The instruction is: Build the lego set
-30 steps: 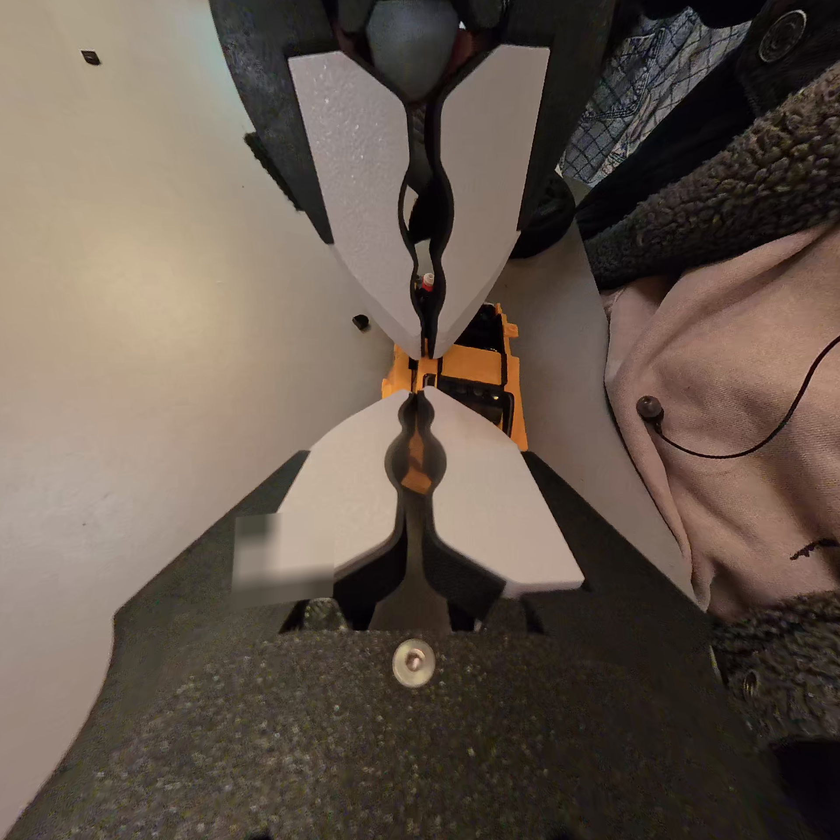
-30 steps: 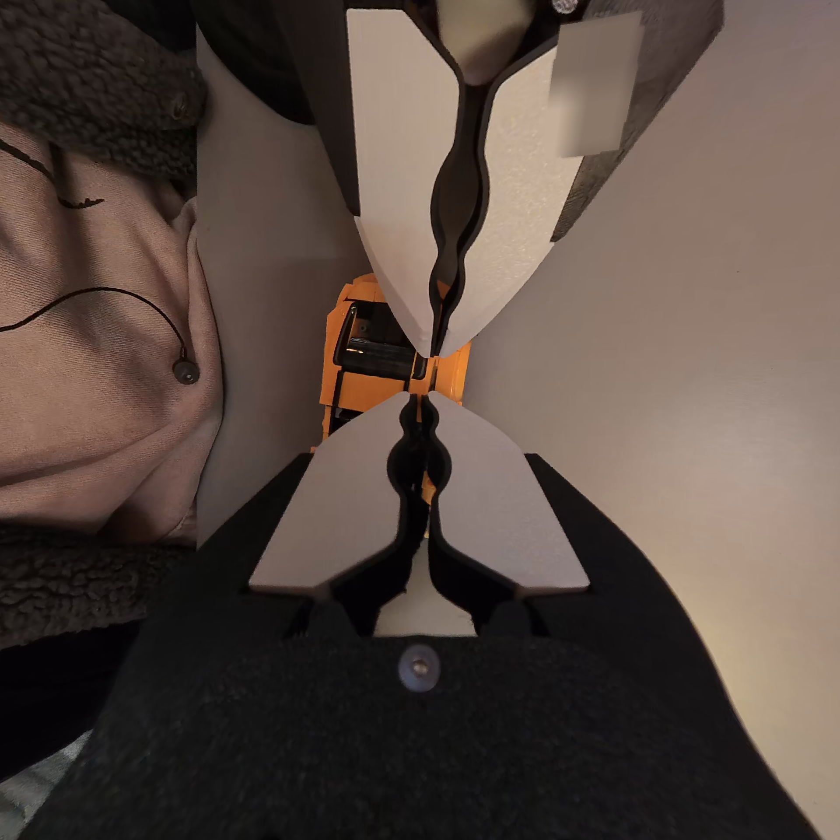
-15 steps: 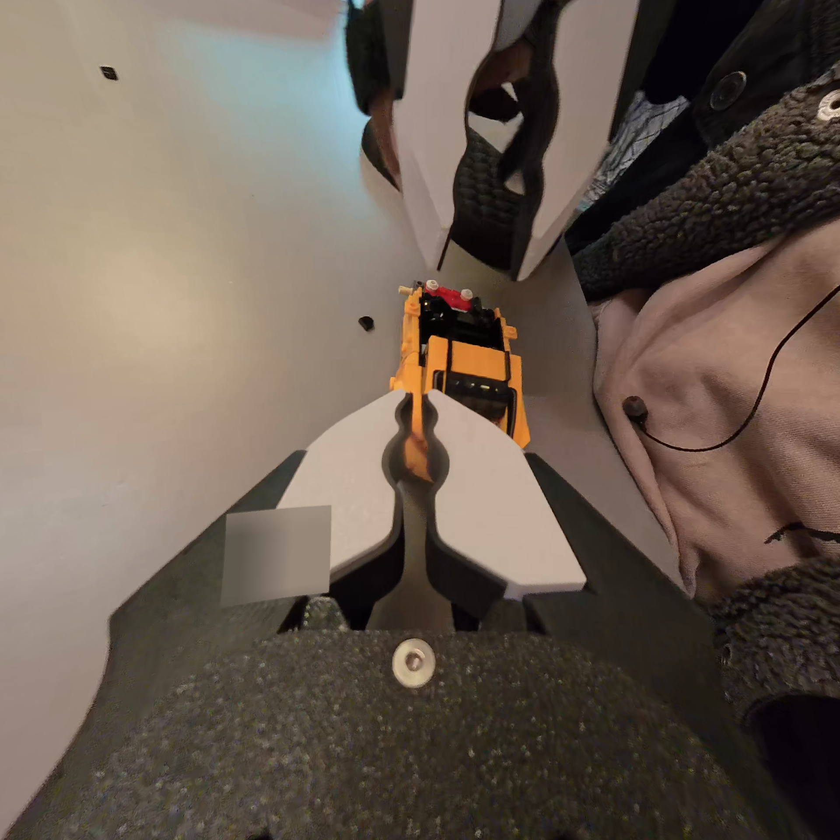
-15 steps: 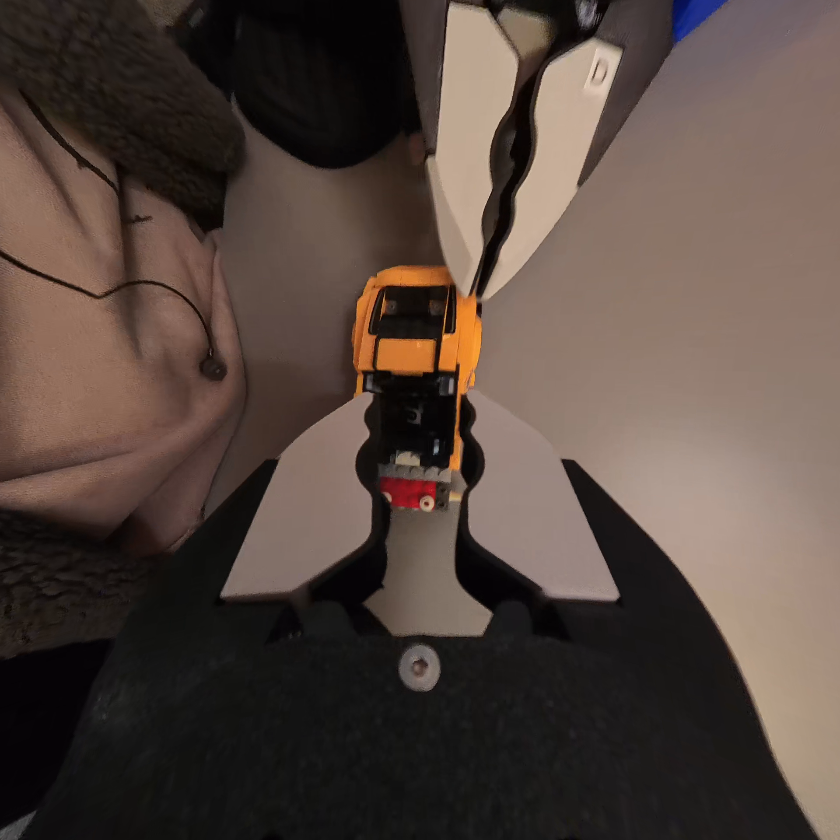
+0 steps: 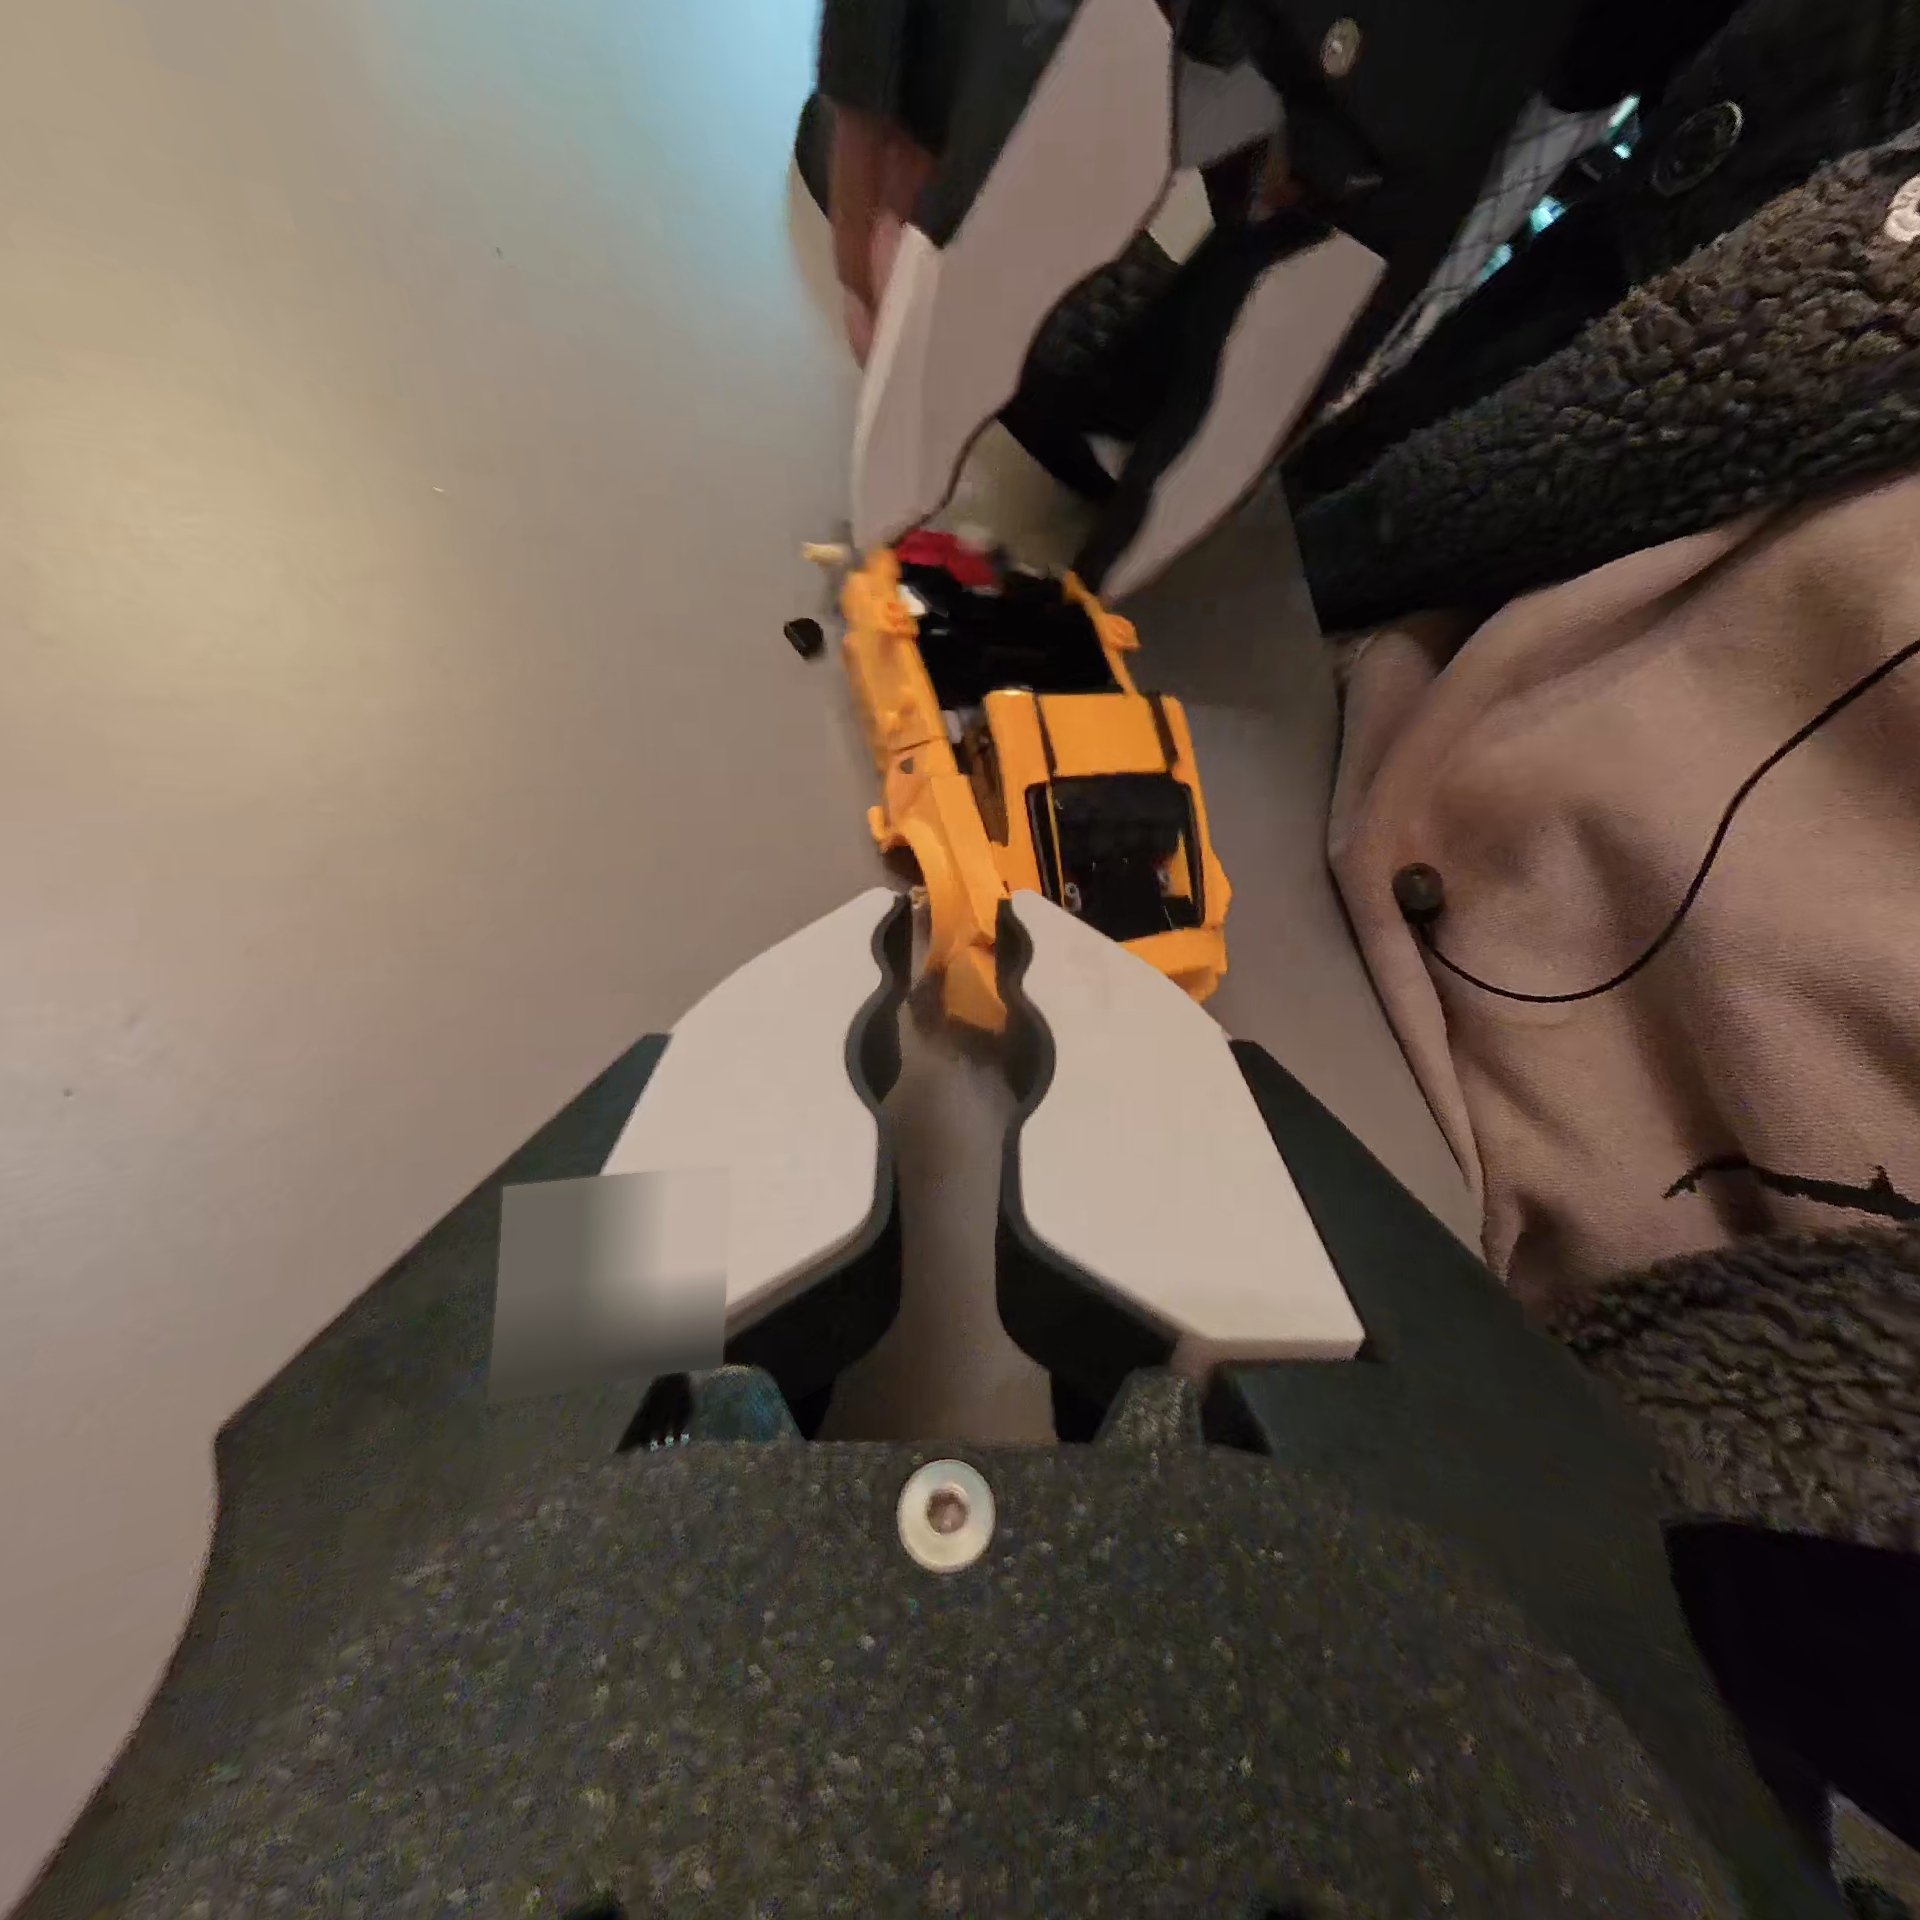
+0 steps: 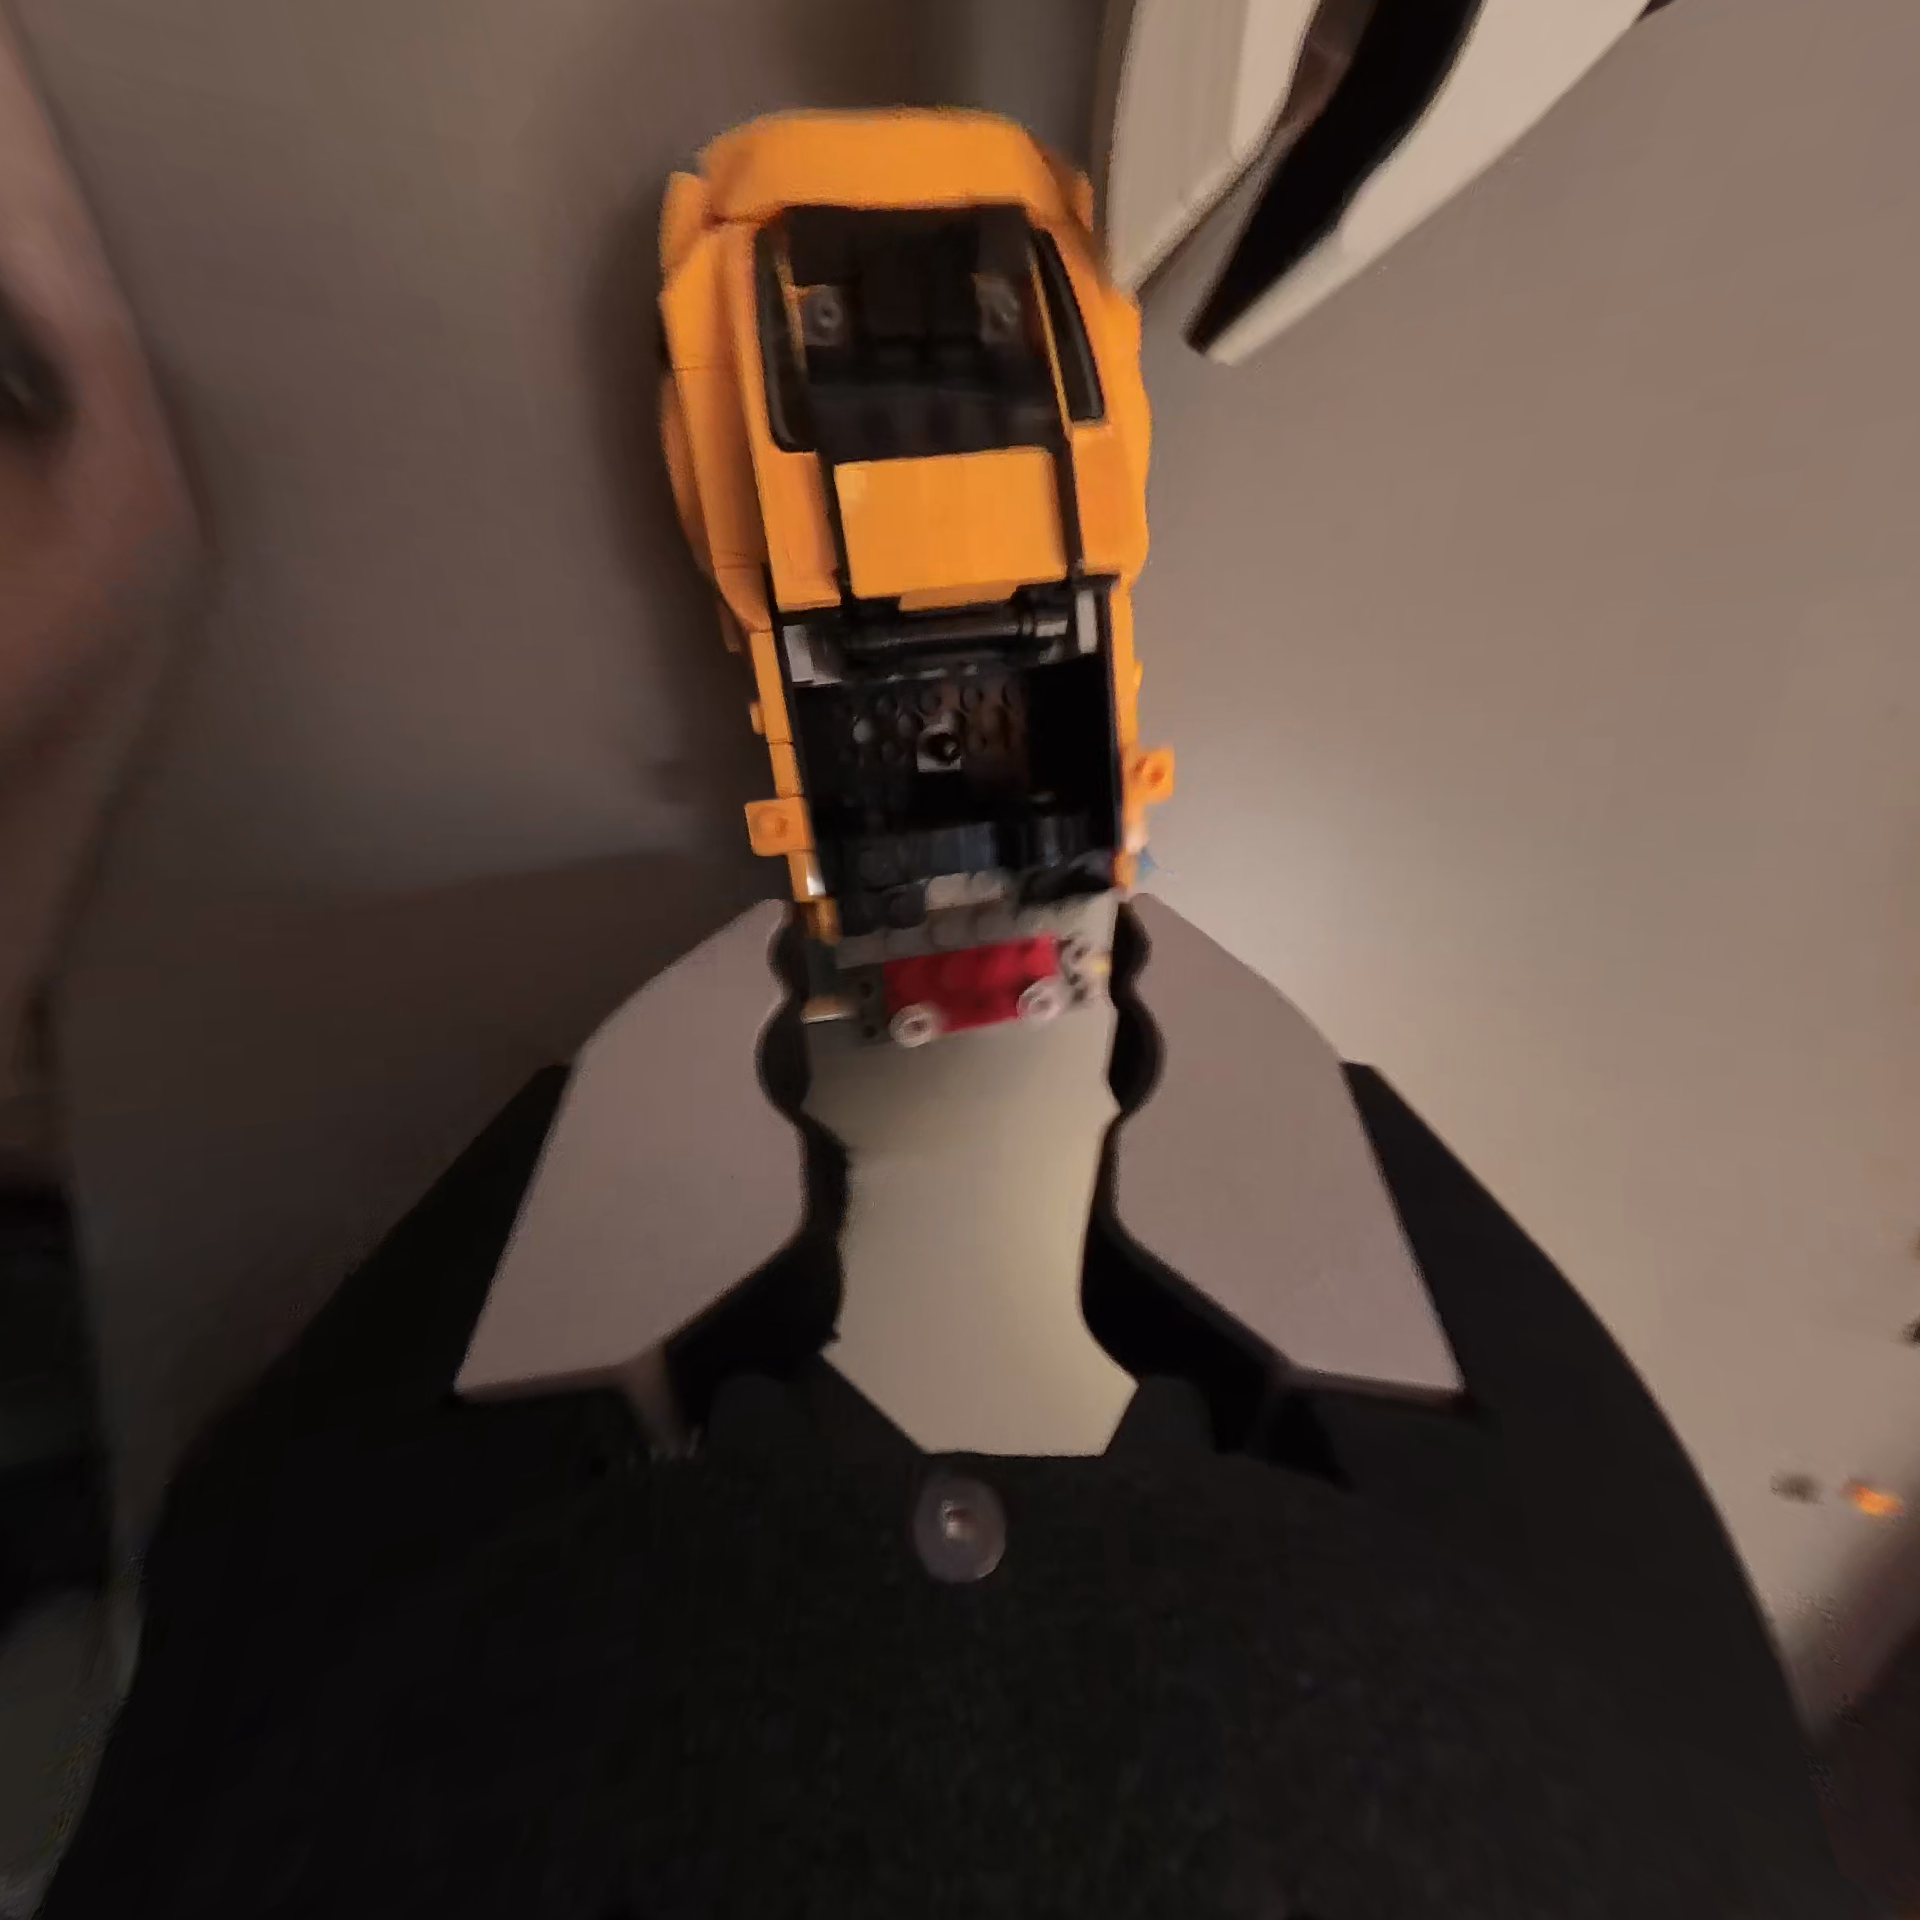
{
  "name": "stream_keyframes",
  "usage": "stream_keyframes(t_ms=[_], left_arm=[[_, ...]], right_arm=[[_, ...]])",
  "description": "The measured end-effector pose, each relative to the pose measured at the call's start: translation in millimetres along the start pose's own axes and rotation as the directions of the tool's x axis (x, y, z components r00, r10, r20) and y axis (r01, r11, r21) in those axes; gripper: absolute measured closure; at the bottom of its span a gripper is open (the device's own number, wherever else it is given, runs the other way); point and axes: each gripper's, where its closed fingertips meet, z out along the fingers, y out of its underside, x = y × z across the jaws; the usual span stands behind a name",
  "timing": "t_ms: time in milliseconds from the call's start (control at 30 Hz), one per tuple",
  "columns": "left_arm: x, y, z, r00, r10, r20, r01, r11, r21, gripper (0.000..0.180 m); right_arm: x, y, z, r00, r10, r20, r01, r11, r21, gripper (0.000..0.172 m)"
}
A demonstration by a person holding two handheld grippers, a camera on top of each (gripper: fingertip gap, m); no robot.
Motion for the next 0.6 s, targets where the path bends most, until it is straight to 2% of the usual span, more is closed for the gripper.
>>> stream_keyframes(t_ms=[67,200,267,400,500,600], left_arm=[[6.1,2.2,2.6,0.999,-0.010,-0.039,0.009,1.000,-0.014,0.165],[17.1,3.4,11.0,0.997,-0.011,-0.083,0.008,0.999,-0.033,0.163],[21.4,4.6,16.0,0.996,-0.003,-0.087,-0.002,0.999,-0.046,0.163],[30.8,8.6,31.0,0.996,0.024,-0.088,-0.032,0.996,-0.088,0.162],[39.7,5.6,41.9,0.995,0.051,-0.088,-0.058,0.995,-0.087,0.161],[43.8,2.3,51.0,0.994,0.085,-0.062,-0.090,0.993,-0.080,0.157]], right_arm=[[19.3,9.8,-0.6,0.995,-0.088,-0.049,0.086,0.995,-0.050,0.128],[52.1,19.2,7.1,0.987,-0.151,-0.048,0.146,0.984,-0.098,0.128],[72.1,19.5,11.9,0.984,-0.156,-0.091,0.148,0.985,-0.093,0.131],[89.4,10.9,13.8,0.990,-0.053,-0.133,0.053,0.999,0.000,0.133],[93.8,12.0,8.2,0.980,0.090,-0.179,-0.077,0.994,0.076,0.133],[84.3,26.5,-6.5,0.947,0.273,-0.170,-0.252,0.959,0.133,0.132]])
